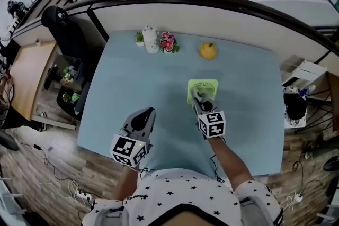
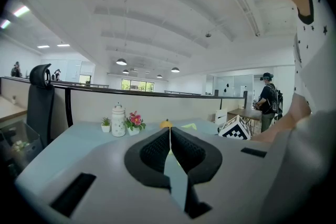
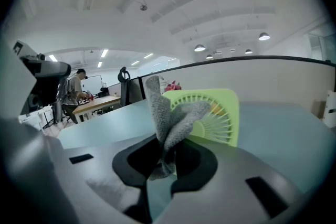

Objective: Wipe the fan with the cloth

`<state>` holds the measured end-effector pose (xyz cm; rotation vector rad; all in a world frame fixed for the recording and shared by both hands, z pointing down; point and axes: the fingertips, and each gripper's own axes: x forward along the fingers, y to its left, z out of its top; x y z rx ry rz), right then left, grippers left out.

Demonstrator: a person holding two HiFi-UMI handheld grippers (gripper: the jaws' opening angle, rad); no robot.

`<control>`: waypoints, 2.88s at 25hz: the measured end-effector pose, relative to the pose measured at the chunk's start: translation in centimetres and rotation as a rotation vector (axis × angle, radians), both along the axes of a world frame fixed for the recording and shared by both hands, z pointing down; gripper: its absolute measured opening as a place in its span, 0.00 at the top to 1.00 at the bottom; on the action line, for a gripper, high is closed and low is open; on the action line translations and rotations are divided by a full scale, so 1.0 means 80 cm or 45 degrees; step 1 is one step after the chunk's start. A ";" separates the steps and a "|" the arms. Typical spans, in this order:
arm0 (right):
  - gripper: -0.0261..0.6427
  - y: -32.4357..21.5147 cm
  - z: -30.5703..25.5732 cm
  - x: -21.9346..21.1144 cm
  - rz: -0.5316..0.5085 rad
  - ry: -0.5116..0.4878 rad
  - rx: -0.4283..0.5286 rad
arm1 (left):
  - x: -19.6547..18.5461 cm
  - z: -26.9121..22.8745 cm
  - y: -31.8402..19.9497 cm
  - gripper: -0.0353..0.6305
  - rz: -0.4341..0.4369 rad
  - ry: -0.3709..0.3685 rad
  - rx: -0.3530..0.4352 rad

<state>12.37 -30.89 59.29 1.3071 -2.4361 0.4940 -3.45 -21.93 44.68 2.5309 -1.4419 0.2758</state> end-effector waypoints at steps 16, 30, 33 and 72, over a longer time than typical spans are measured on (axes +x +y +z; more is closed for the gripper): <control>0.88 -0.001 0.060 -0.017 -0.058 0.084 -0.130 | -0.032 0.004 0.016 0.90 -0.099 -0.027 -0.023; 0.88 -0.013 0.051 0.108 0.239 0.053 -0.122 | 0.011 0.003 0.009 0.90 0.009 -0.025 -0.021; 0.88 -0.014 0.059 0.129 0.302 0.049 -0.145 | 0.013 0.004 0.008 0.90 0.015 -0.027 -0.024; 0.88 0.013 0.081 -0.018 -0.054 0.101 -0.171 | -0.020 0.005 0.018 0.90 -0.064 -0.029 -0.030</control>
